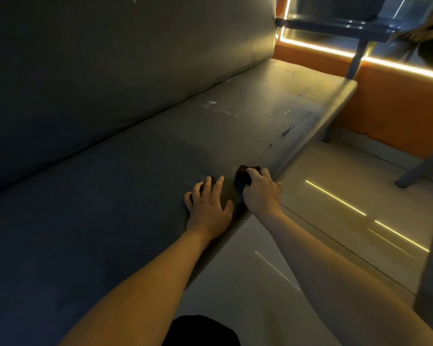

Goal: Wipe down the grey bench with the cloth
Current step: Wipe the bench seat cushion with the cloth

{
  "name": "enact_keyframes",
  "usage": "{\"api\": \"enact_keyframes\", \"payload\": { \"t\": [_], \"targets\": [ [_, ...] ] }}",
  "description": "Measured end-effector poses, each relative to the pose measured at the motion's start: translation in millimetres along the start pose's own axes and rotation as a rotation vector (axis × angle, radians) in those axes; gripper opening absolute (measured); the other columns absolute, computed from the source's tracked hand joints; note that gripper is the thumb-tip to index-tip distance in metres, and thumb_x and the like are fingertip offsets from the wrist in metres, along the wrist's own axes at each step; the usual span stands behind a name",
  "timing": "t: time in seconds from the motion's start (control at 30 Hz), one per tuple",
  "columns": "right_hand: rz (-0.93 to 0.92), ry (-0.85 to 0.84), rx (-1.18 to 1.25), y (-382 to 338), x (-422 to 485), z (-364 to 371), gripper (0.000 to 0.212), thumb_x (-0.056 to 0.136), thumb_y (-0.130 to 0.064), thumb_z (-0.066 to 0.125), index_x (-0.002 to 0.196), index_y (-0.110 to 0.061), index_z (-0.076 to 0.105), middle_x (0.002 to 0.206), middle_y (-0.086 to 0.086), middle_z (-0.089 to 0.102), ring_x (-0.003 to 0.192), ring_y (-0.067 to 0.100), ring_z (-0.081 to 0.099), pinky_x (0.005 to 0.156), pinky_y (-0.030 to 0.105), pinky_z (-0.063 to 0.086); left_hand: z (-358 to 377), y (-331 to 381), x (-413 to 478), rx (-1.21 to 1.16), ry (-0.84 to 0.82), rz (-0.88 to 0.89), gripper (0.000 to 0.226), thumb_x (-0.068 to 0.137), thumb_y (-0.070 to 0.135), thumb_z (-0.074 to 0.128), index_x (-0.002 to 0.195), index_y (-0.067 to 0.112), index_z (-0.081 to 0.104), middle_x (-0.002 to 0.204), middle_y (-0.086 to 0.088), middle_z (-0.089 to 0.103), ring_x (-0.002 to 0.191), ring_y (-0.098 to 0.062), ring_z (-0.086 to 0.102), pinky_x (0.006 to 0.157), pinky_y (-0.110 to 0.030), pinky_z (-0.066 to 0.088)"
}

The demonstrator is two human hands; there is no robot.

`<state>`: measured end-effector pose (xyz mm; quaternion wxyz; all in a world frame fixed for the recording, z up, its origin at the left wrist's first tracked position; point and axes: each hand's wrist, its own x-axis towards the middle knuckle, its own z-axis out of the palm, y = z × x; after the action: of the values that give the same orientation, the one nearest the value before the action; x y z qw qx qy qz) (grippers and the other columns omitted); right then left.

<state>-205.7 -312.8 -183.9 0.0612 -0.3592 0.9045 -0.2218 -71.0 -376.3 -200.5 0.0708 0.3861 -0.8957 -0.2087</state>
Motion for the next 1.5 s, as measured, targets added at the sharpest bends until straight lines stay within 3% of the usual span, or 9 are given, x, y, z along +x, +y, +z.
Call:
{"api": "enact_keyframes", "payload": {
  "t": [0.2,0.27,0.43,0.6,0.77,0.97,1.13,1.3,1.5],
  "targets": [
    [-0.050,-0.344,0.226,-27,-19,-15,0.040,0.091,-0.016,0.048,0.120,-0.033,0.069,0.117,0.000,0.062,0.113,0.026,0.057,0.105,0.050,0.042,-23,1,0,-0.267,-0.099,-0.048,0.062,0.102,0.028,0.041,0.160,0.030,0.018,0.167,-0.004,0.020,0.154,-0.022,0.009,0.124,-0.048,0.004],
    [0.031,-0.391,0.366,-46,-29,-21,0.035,0.082,-0.022,0.050,0.105,-0.037,0.072,0.108,-0.005,0.068,0.104,0.022,0.063,0.099,0.048,0.050,-41,2,-8,-0.503,-0.133,-0.083,0.058,0.103,0.019,0.041,0.158,0.027,0.027,0.163,-0.005,0.030,0.150,-0.023,0.024,0.123,-0.042,0.017],
    [0.115,-0.396,0.667,-102,-57,-3,0.041,0.074,-0.038,0.056,0.112,-0.044,0.072,0.104,-0.008,0.073,0.097,0.020,0.069,0.095,0.045,0.056,-85,-29,-51,-0.906,-0.001,-0.248,0.050,0.103,0.017,0.046,0.152,0.025,0.040,0.147,-0.001,0.048,0.126,-0.015,0.050,0.107,-0.033,0.043],
    [0.071,-0.494,0.871,-183,-87,-18,0.023,0.094,-0.034,0.057,0.116,-0.027,0.061,0.109,0.005,0.067,0.093,0.022,0.068,0.086,0.043,0.060,-137,-87,-81,-0.919,0.257,-0.309,0.041,0.101,0.032,0.059,0.140,0.024,0.049,0.126,0.003,0.061,0.110,-0.011,0.062,0.086,-0.027,0.056],
    [0.040,-0.528,0.829,-251,-117,-6,0.037,0.091,-0.045,0.053,0.121,-0.026,0.059,0.126,0.005,0.055,0.105,0.024,0.059,0.093,0.045,0.054,-178,-132,-118,-0.780,0.373,-0.434,0.030,0.099,0.037,0.061,0.120,0.016,0.055,0.107,-0.004,0.067,0.090,-0.016,0.066,0.063,-0.024,0.048],
    [0.022,-0.568,0.763,-300,-163,16,0.018,0.094,-0.037,0.056,0.097,-0.020,0.061,0.108,0.004,0.062,0.094,0.021,0.061,0.092,0.046,0.056,-210,-181,-168,-0.726,0.480,-0.556,0.027,0.099,0.036,0.061,0.117,0.016,0.057,0.106,-0.001,0.063,0.088,-0.010,0.059,0.062,-0.023,0.043],
    [-0.108,-0.596,0.858,-334,-184,28,0.022,0.102,-0.026,0.053,0.121,-0.020,0.061,0.111,0.002,0.064,0.098,0.019,0.063,0.080,0.035,0.056,-238,-208,-198,-0.851,0.653,-0.595,0.022,0.097,0.029,0.065,0.114,0.018,0.059,0.107,-0.002,0.065,0.094,-0.016,0.064,0.070,-0.027,0.050],
    [-0.113,-0.577,0.876,-362,-198,38,0.027,0.103,-0.025,0.048,0.127,-0.022,0.060,0.114,0.003,0.064,0.100,0.020,0.064,0.080,0.037,0.056,-255,-223,-217,-0.990,0.686,-0.626,0.022,0.098,0.028,0.063,0.116,0.016,0.060,0.105,-0.005,0.066,0.093,-0.018,0.066,0.067,-0.027,0.049],
    [-0.123,-0.558,0.867,-361,-205,47,0.016,0.103,-0.025,0.051,0.118,-0.026,0.057,0.120,0.001,0.049,0.095,0.016,0.058,0.071,0.029,0.053,-250,-225,-223,-1.090,0.695,-0.609,0.017,0.099,0.018,0.057,0.116,0.019,0.060,0.110,-0.010,0.065,0.098,-0.026,0.067,0.083,-0.042,0.060]
  ]
}}
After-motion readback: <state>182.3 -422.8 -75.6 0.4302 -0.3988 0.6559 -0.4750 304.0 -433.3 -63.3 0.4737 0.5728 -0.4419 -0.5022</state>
